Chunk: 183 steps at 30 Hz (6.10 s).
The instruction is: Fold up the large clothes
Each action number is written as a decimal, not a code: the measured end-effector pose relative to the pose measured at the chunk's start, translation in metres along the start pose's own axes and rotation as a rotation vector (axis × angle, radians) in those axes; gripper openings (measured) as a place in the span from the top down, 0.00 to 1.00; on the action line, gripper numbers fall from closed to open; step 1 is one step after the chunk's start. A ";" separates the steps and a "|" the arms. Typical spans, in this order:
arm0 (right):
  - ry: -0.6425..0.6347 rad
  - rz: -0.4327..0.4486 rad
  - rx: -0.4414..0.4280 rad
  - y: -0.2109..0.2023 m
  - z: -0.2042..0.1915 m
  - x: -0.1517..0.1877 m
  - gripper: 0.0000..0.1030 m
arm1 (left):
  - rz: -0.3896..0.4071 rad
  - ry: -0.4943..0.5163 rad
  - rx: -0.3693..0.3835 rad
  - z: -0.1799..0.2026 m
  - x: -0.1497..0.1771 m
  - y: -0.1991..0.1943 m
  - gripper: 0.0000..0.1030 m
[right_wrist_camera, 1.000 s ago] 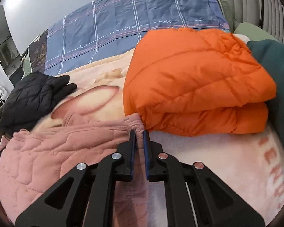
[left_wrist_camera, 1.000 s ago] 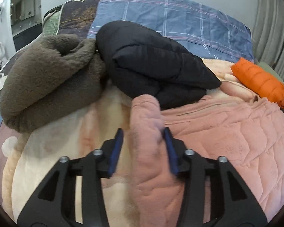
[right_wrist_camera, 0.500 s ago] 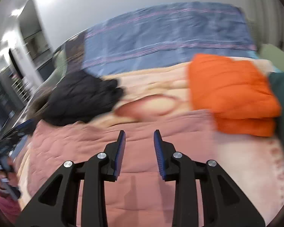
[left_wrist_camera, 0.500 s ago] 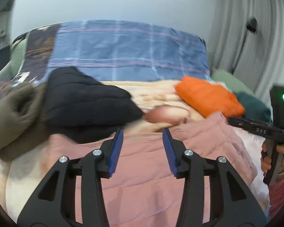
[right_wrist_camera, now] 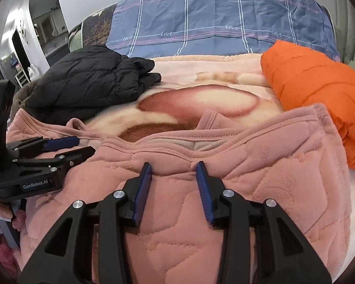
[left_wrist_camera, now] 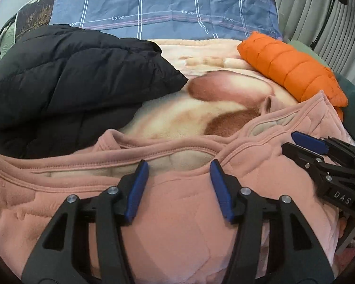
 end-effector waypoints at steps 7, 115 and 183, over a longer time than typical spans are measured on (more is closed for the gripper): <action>-0.008 0.010 0.016 -0.002 -0.003 -0.001 0.61 | 0.052 0.003 0.012 0.002 0.001 -0.017 0.45; -0.075 -0.120 0.060 0.046 -0.058 -0.010 0.88 | -0.027 -0.316 0.501 -0.134 0.100 -0.113 0.35; -1.095 0.205 0.129 -0.124 -0.340 0.100 0.42 | -0.136 -0.438 0.524 -0.165 0.087 -0.094 0.11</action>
Point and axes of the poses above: each gripper's, at about its wrist camera, not at the fingertips, and y roughly the way its jaws point, z to its right, x to its underside, the point moved 9 cm from there along y, roughly the way its jaws point, and after that the axes turned 12 degrees about -y, right-handed, at the moved point
